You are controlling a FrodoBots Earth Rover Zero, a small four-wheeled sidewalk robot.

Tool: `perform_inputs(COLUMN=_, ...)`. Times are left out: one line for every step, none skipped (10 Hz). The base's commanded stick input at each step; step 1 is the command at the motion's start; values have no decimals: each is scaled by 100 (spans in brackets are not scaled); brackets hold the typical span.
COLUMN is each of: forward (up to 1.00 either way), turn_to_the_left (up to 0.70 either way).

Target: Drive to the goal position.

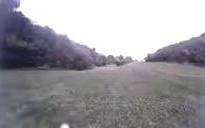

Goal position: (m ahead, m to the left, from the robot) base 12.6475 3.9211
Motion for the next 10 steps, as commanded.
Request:
perform_inputs(forward=70, turn_to_the_left=-2)
perform_inputs(forward=70, turn_to_the_left=-11)
perform_inputs(forward=70, turn_to_the_left=-29)
perform_inputs(forward=70, turn_to_the_left=-32)
perform_inputs(forward=70, turn_to_the_left=-23)
perform_inputs(forward=70, turn_to_the_left=-3)
perform_inputs(forward=70, turn_to_the_left=0)
perform_inputs(forward=70, turn_to_the_left=0)
perform_inputs(forward=70, turn_to_the_left=0)
perform_inputs(forward=70, turn_to_the_left=0)
